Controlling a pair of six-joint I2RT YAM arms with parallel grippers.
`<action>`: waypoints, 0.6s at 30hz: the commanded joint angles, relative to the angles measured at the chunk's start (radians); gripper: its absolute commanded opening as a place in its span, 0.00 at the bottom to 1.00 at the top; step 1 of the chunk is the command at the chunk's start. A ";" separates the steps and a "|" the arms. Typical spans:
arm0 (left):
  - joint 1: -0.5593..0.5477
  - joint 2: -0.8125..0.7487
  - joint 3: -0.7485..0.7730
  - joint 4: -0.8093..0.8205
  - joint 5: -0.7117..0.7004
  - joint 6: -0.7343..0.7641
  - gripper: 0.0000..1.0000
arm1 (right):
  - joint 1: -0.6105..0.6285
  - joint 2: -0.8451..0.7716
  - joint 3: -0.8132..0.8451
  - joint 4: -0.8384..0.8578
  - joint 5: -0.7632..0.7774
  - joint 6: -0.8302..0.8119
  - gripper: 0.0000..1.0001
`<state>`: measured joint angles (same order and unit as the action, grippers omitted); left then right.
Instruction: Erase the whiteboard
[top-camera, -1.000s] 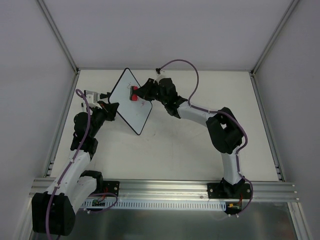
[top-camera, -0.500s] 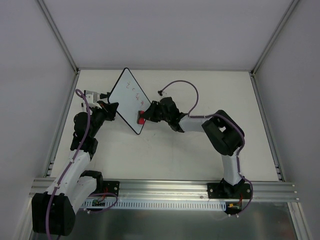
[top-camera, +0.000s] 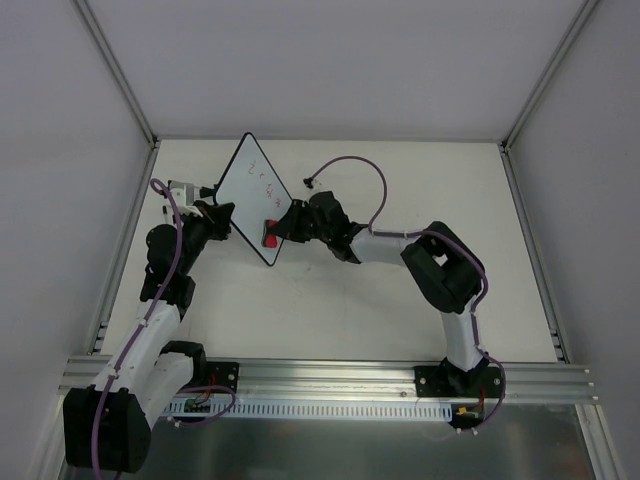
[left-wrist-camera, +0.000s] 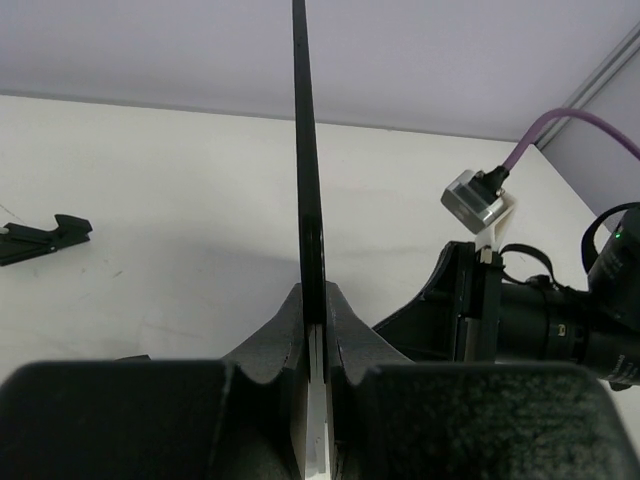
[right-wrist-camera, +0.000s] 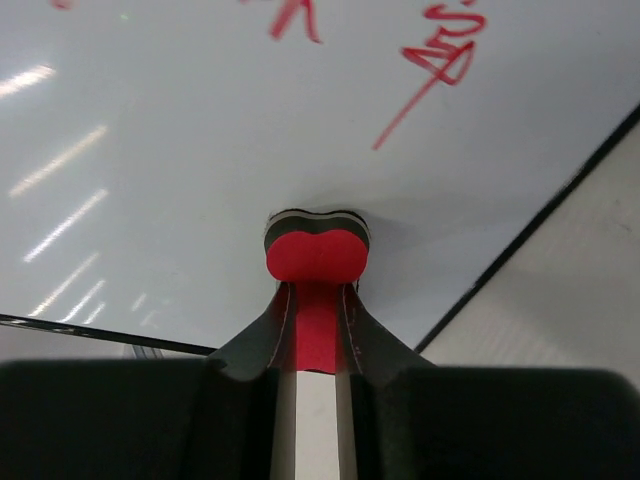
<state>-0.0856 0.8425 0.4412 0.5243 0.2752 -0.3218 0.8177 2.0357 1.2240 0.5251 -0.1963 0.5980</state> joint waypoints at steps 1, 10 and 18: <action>-0.032 0.009 -0.012 -0.092 0.154 0.006 0.00 | 0.037 -0.048 0.109 0.092 -0.034 -0.026 0.11; -0.032 0.001 -0.018 -0.092 0.157 0.006 0.00 | 0.023 -0.031 0.125 0.092 -0.014 -0.014 0.11; -0.032 -0.008 -0.025 -0.093 0.157 0.006 0.00 | -0.006 -0.022 -0.081 0.095 0.055 0.048 0.10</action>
<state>-0.0853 0.8360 0.4412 0.5190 0.2775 -0.3157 0.8150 2.0205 1.2087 0.6079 -0.1810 0.6151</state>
